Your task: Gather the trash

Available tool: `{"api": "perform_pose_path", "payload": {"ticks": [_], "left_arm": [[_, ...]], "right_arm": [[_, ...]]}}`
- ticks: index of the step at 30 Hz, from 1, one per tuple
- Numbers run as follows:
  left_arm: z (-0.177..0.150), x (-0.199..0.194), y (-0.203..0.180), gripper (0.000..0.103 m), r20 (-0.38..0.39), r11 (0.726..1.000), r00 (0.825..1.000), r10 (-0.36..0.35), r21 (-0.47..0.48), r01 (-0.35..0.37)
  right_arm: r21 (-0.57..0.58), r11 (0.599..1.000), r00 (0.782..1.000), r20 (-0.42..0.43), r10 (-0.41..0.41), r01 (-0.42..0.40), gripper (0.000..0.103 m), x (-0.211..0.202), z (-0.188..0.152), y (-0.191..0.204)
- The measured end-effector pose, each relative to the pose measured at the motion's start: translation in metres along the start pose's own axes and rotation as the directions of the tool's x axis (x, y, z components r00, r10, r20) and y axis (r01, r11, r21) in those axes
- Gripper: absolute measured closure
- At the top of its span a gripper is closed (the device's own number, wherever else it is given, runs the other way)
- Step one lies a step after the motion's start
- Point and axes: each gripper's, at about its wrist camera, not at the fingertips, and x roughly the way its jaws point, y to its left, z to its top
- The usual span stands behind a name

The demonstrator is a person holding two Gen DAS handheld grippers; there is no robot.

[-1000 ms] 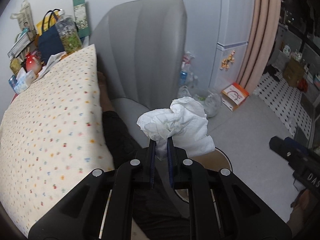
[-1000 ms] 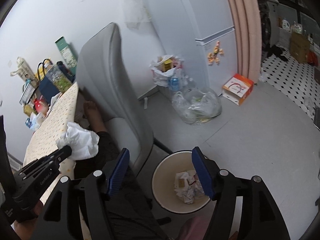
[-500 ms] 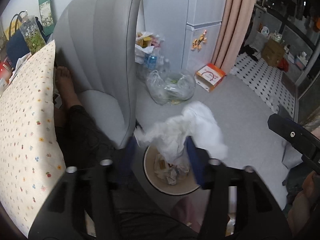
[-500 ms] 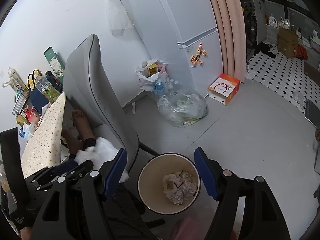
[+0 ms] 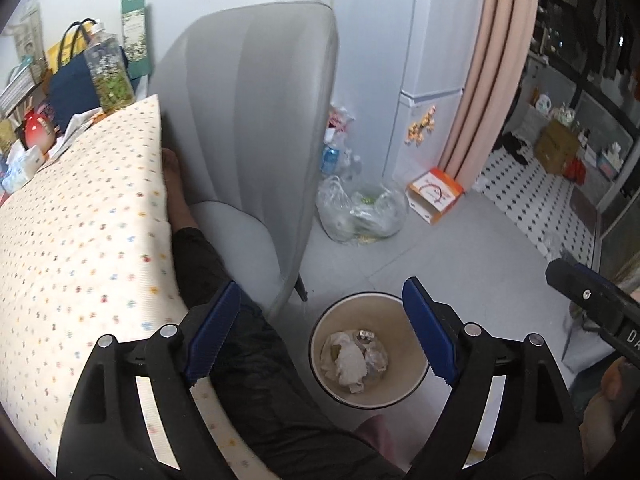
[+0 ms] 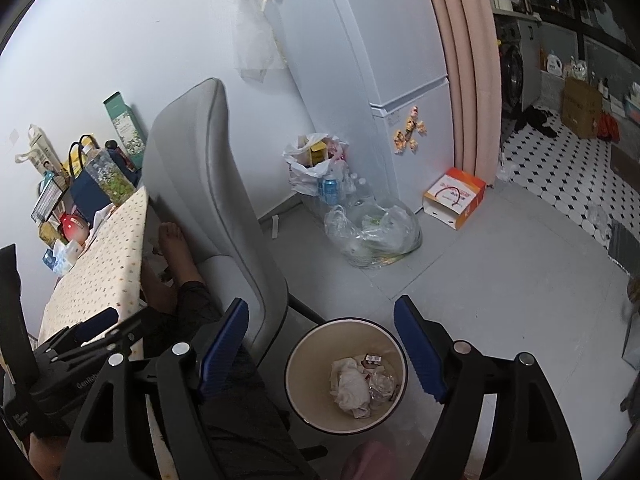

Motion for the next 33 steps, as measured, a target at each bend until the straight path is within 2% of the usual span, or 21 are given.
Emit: {"api": "perform_pose_path", "payload": {"ticks": [4, 13, 25, 33], "left_arm": [[0.001, -0.018, 0.021, 0.017, 0.040, 0.999, 0.999, 0.011, -0.037, -0.010], [-0.002, -0.072, 0.073, 0.007, 0.137, 0.991, 0.988, 0.073, -0.125, -0.056], [-0.018, -0.147, 0.120, 0.006, 0.247, 0.977, 0.963, 0.108, -0.205, -0.057], [-0.037, -0.187, 0.138, 0.006, 0.287, 0.967, 0.945, 0.157, -0.241, -0.087]], "right_arm": [[-0.036, 0.999, 1.000, 0.015, 0.008, -0.008, 0.020, -0.010, 0.001, 0.020], [-0.122, 0.992, 0.997, 0.053, 0.049, -0.042, 0.008, -0.042, 0.000, 0.076], [-0.197, 0.980, 0.990, 0.129, 0.061, -0.035, 0.008, -0.097, -0.003, 0.130], [-0.246, 0.968, 0.983, 0.155, 0.096, -0.056, 0.008, -0.128, -0.012, 0.163]]}}
